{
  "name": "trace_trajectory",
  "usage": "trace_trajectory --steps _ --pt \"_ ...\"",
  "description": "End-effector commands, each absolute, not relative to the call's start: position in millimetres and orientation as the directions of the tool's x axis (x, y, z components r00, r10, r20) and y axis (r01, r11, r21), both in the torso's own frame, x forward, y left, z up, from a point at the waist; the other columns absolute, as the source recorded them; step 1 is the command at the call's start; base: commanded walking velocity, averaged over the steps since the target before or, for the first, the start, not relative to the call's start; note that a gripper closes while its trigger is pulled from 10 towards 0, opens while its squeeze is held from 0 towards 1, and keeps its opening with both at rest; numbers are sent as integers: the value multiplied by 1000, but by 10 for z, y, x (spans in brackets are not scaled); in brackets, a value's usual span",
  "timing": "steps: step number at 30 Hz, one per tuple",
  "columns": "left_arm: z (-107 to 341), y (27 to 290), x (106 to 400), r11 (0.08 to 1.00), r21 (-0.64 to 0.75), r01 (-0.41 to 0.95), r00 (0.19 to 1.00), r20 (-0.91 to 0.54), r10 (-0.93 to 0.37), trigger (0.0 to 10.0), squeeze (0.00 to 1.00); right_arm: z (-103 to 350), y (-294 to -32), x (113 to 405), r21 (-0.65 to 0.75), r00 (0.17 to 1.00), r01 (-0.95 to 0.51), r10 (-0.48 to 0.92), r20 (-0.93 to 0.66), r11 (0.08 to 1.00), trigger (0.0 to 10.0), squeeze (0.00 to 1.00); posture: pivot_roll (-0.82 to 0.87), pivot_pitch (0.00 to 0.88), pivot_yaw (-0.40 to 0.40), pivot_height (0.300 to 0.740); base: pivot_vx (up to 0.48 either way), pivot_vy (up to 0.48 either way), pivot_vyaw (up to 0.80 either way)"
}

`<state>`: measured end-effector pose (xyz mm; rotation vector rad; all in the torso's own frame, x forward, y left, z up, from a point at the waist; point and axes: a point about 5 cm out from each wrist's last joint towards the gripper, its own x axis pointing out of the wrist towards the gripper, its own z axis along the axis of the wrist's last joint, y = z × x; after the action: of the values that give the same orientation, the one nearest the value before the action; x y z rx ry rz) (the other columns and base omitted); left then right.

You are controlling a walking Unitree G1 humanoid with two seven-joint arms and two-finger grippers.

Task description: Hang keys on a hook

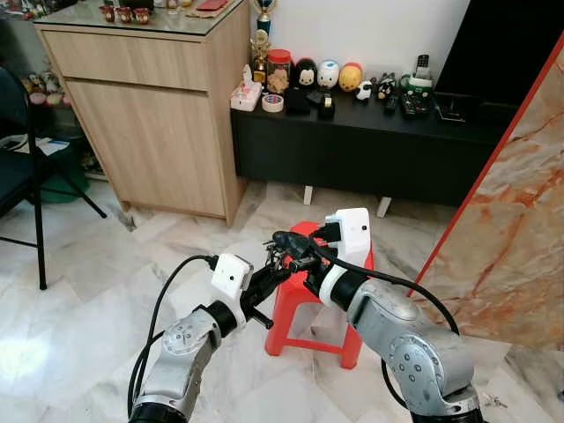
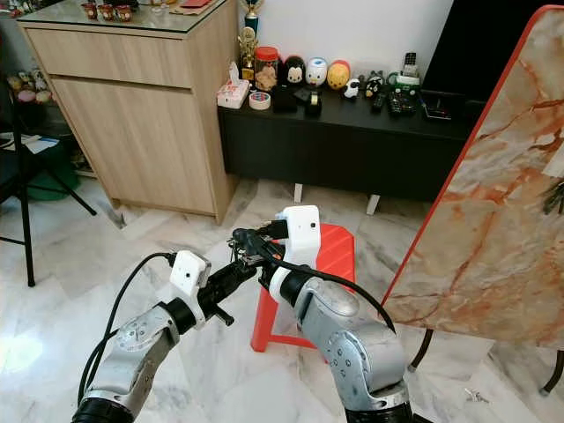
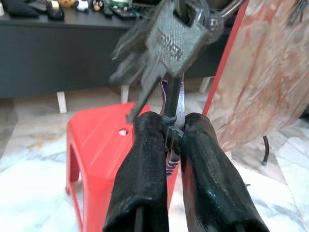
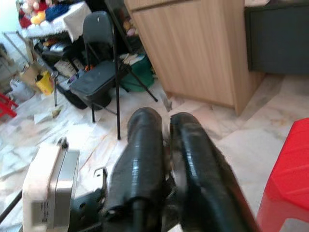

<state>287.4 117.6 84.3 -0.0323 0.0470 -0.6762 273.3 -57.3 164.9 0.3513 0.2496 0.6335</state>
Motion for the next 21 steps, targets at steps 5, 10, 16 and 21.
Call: trace_trajectory --steps 5,10,16,21 --pt "817 1185 2851 772 -51 633 771 -53 -635 0 0 1658 -753 2861 367 858 -429 500 -121 825 10000 0 -16 35 -64 740 0 0 0" --pt "776 1222 2810 762 -53 645 758 -83 -647 0 0 1505 -1033 2980 344 916 -278 355 -187 897 10000 0 -15 36 -62 740 0 0 0" --pt "697 1270 2748 734 -77 675 720 -150 -678 0 0 1166 -1303 3028 241 929 -130 203 -309 962 10000 0 -10 44 -60 740 0 0 0" --pt "565 1339 2771 792 -226 568 772 -189 -607 0 0 652 -1516 2959 147 890 -6 72 -451 989 10000 0 1 44 -56 740 0 0 0"
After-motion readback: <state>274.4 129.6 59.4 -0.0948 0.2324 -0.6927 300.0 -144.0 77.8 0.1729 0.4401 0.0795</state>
